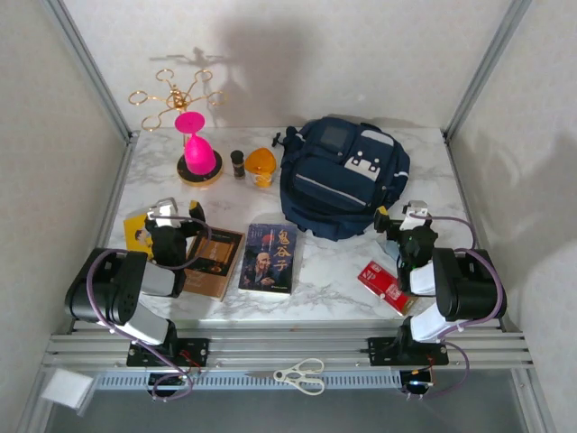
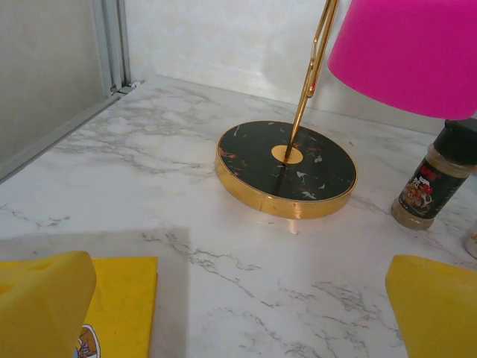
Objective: Pack the student bag
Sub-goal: Rotate the student bag at the top-center of the table.
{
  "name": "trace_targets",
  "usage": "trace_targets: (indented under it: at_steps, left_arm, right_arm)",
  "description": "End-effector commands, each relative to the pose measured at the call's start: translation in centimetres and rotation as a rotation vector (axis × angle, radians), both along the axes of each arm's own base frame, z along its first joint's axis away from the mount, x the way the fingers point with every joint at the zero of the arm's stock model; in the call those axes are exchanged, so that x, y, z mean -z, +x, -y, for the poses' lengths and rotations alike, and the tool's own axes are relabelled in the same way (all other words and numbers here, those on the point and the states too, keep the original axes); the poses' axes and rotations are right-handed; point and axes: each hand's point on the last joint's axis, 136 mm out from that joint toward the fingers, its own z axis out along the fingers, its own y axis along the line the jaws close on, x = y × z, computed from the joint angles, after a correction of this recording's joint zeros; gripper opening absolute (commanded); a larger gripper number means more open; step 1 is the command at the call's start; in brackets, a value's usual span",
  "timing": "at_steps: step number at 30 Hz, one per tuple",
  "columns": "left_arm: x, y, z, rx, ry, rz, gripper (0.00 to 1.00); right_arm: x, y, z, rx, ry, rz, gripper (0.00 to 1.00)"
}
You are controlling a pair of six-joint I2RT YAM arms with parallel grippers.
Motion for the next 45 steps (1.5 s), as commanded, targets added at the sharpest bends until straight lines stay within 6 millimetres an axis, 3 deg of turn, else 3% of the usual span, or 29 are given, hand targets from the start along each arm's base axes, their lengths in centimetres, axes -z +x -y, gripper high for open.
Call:
trace_targets:
  at_steps: [1,34,41,45]
  left_arm:
    - [-0.8,0.4,0.5,0.024,0.001,0.026,0.99]
    - [-0.7,0.4,0.5,0.024,0.001,0.023,0.99]
    - [-3.2,0.3,0.7,0.03,-0.005,0.022,0.99]
    - [-6.5,-0.3,0.9,0.042,-0.074,0.063,0.99]
  right_arm:
    - [-1.3,0.5,0.2,0.008,-0.013,0.049,0.99]
    - [-1.3,0.5,0.1,0.007,-0.013,0.049,0.99]
    - [-3.1,0.3,1.7,0.104,0.011,0.032,0.99]
    - [-6.2,0.8,2.1,0.134,0.076,0.026,0.99]
